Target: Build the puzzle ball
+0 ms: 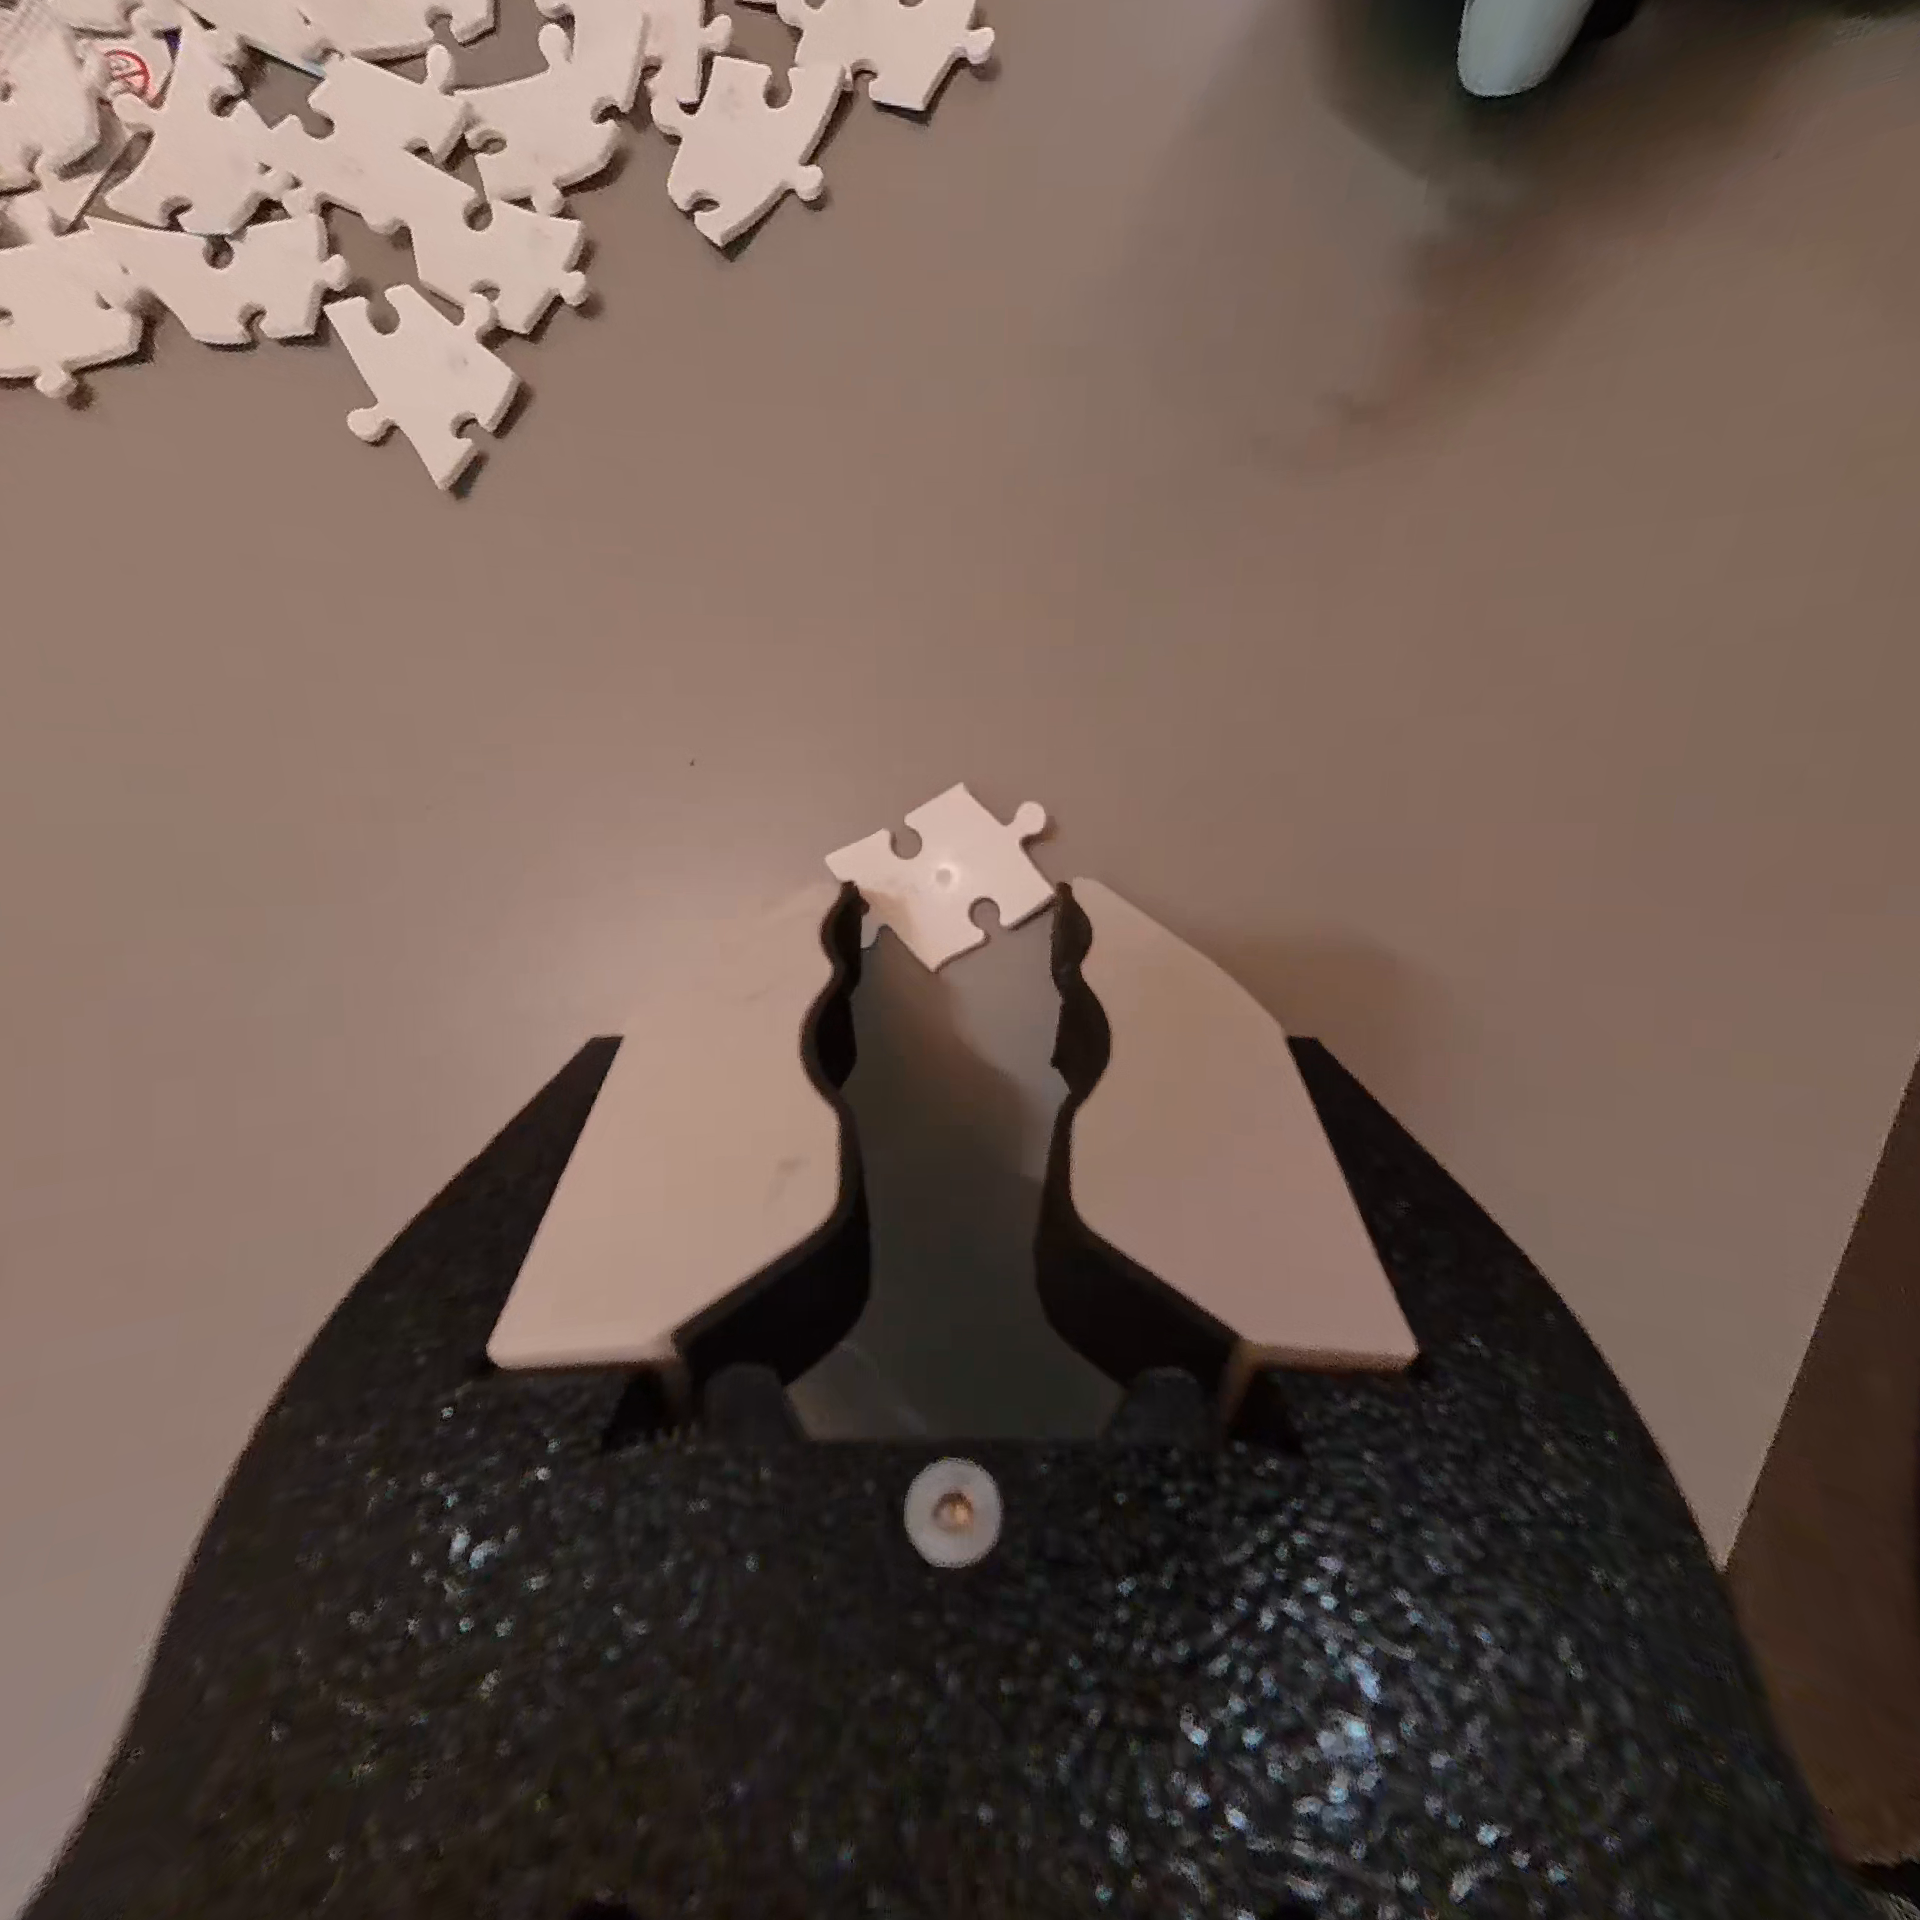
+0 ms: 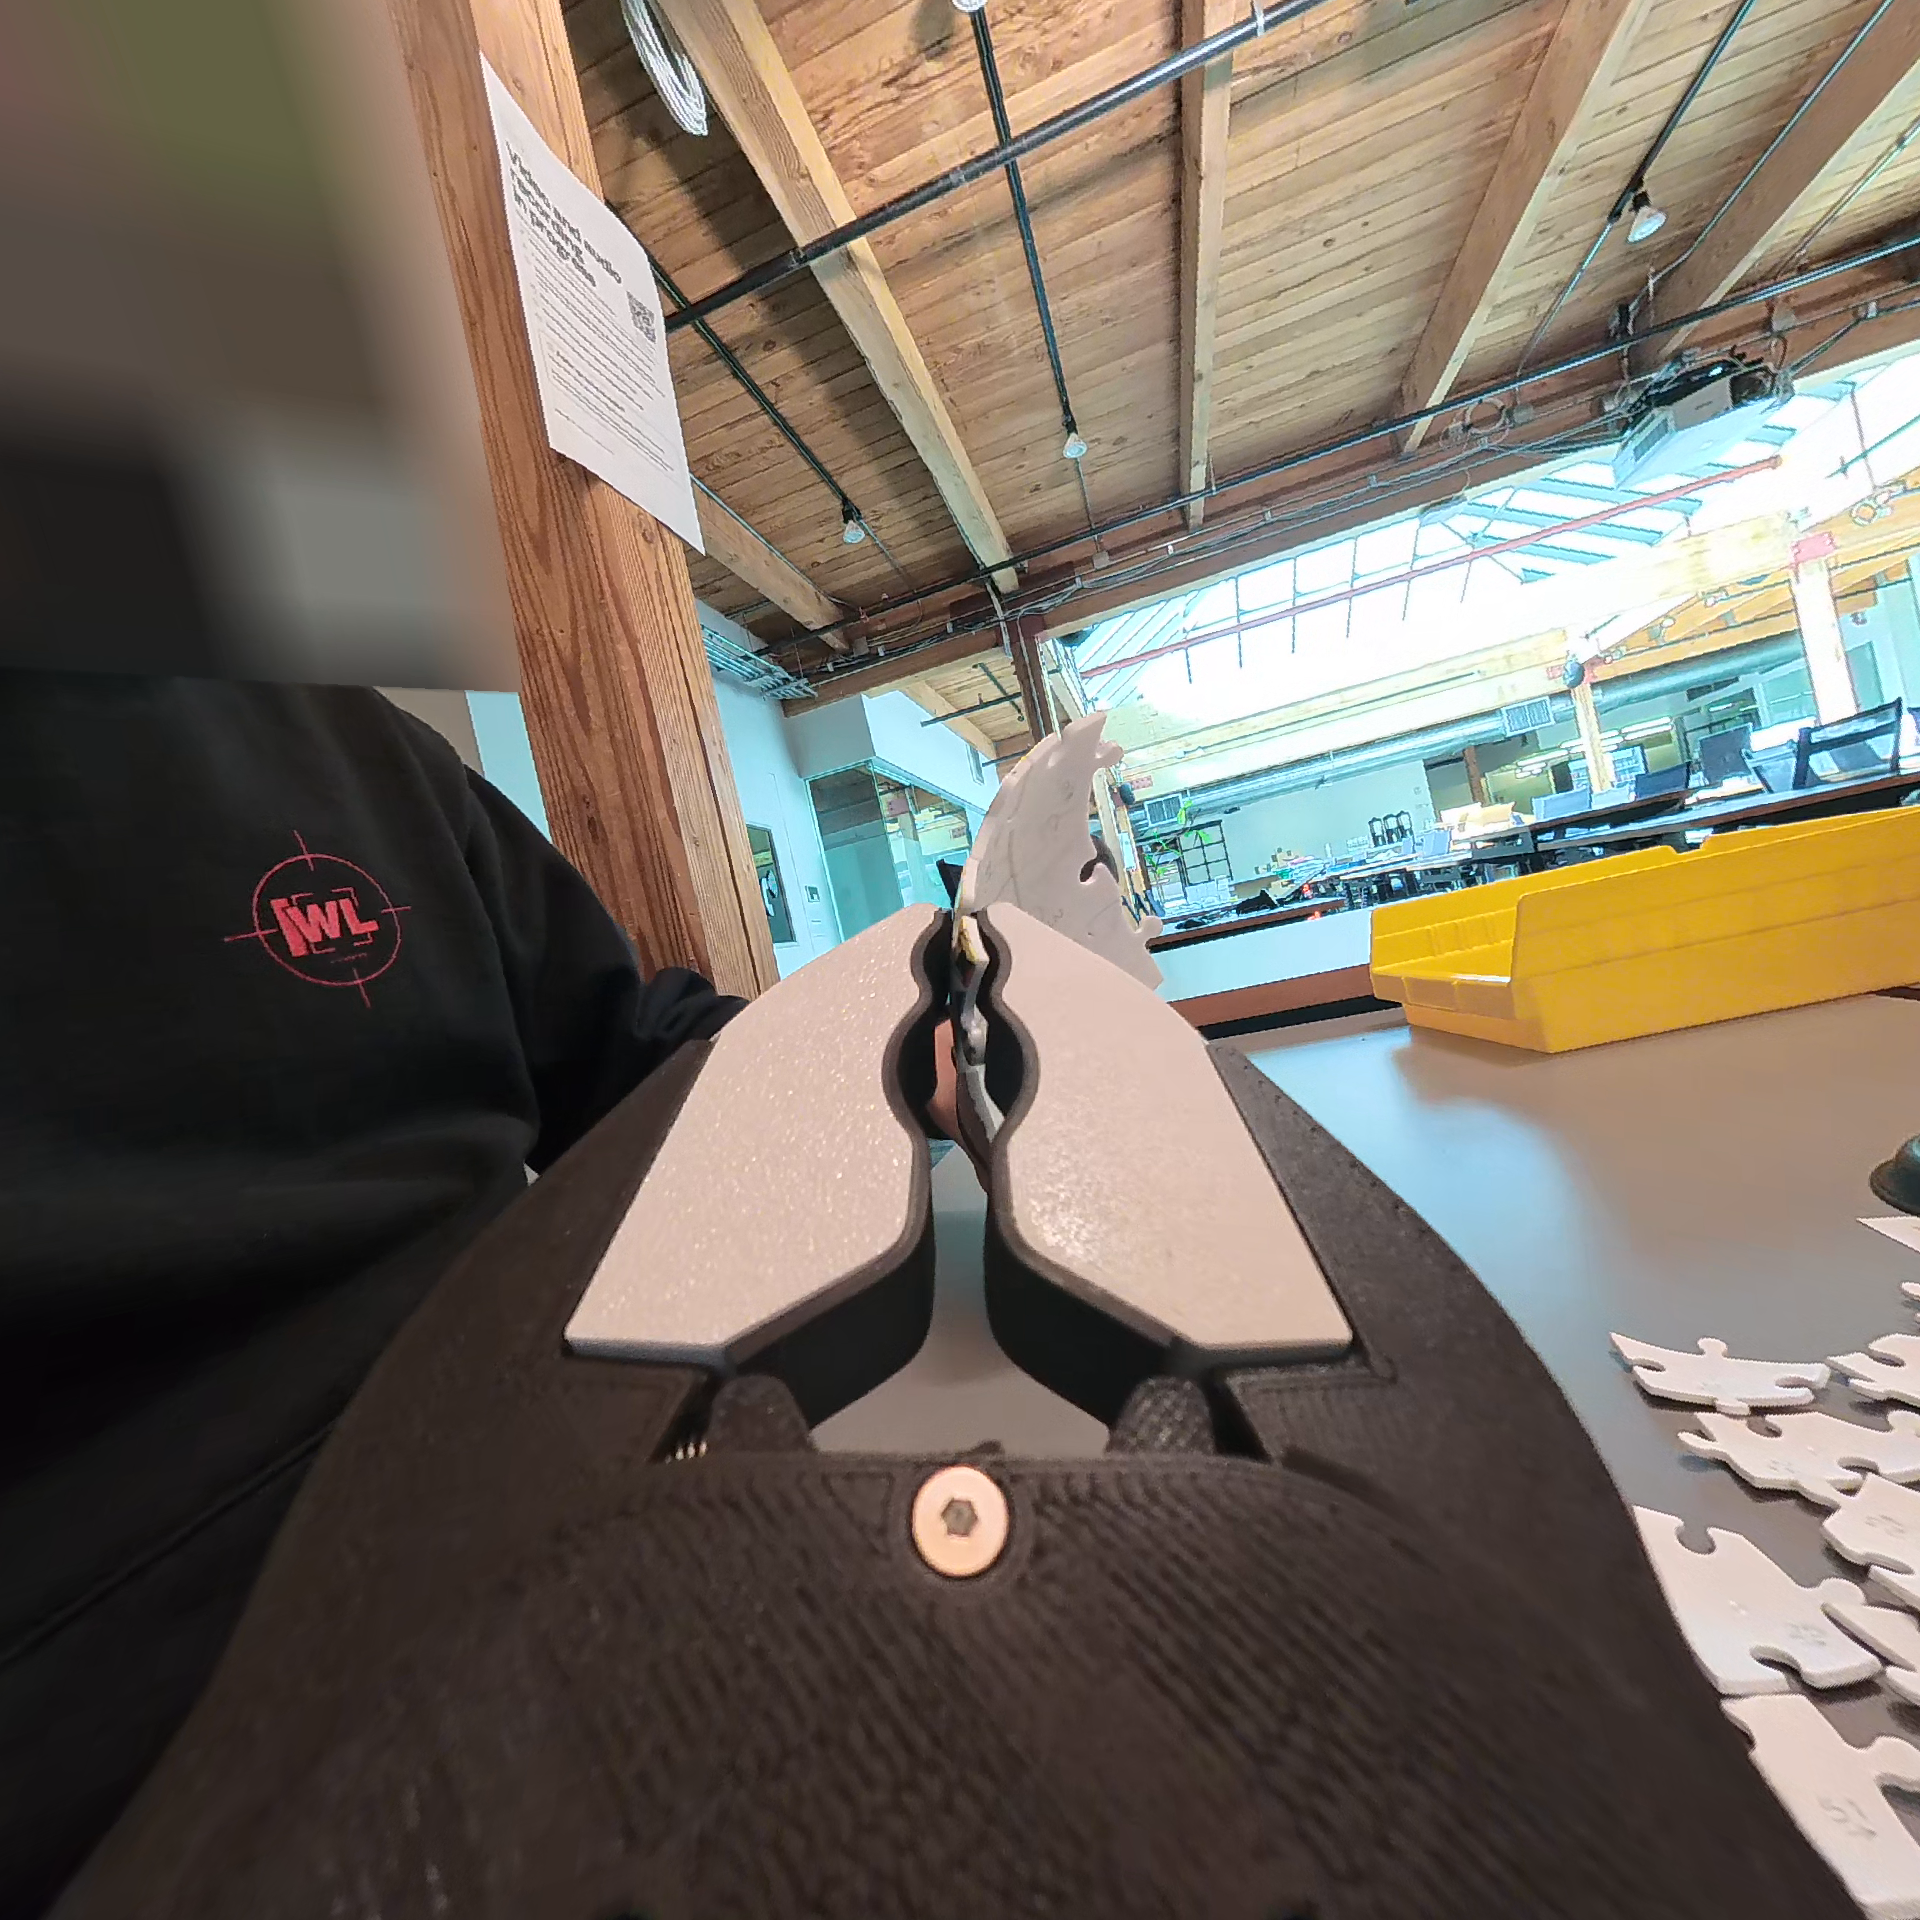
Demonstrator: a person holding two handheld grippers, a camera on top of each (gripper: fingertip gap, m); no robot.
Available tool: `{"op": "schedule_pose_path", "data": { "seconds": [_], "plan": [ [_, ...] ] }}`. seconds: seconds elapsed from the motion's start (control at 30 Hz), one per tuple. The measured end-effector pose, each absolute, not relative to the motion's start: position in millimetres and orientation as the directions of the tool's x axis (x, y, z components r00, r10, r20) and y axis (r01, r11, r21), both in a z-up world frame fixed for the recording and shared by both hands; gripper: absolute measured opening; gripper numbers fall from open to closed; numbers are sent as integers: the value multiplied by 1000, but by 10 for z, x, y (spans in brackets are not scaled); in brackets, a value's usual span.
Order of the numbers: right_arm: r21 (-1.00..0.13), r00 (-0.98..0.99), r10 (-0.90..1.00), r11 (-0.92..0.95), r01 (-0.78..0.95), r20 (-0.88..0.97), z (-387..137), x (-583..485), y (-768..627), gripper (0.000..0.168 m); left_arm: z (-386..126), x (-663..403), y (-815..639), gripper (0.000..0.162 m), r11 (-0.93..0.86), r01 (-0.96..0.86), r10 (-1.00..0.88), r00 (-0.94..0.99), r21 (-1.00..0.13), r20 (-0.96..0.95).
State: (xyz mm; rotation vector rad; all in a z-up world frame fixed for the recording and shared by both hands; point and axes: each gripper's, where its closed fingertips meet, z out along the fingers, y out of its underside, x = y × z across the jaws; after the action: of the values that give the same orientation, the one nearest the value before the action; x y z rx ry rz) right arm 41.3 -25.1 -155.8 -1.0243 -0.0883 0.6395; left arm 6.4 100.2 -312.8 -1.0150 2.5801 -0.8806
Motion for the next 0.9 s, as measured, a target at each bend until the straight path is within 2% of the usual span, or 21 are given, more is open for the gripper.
{"op": "schedule_pose_path", "data": {
  "seconds": [0.2,0.33,0.43,0.53,0.6,0.67,0.73,0.9],
  "plan": [
    [-813,815,535,359,-458,-223,-1554,418,-255,3,-3121,80,992,32,581,-496,-662,-749,-645,-21],
    [-812,814,537,360,-459,-222,-1554,418,-259,3,-3115,104,1003,32,522,-535,-692,-721,-664,36],
    [-811,814,537,360,-461,-224,-1553,422,-259,3,-3061,66,955,32,429,-597,-702,-692,-678,165],
    [-812,813,538,360,-460,-223,-1554,418,-259,3,-2871,27,869,31,204,-699,-668,-611,-685,425],
    [-811,813,538,361,-461,-223,-1552,418,-260,3,-2667,-48,788,31,-4,-813,-521,-495,-582,695],
    [-810,810,542,359,-463,-223,-1552,413,-259,3,-2501,-93,779,31,-174,-921,-309,-285,-349,907],
    [-812,809,544,357,-462,-222,-1553,406,-257,3,-2493,-103,820,32,-239,-959,-169,-110,-149,979],
    [-811,810,543,359,-462,-221,-1552,406,-260,3,-2775,-162,868,32,-215,-977,-218,34,-14,975]
  ]
}}
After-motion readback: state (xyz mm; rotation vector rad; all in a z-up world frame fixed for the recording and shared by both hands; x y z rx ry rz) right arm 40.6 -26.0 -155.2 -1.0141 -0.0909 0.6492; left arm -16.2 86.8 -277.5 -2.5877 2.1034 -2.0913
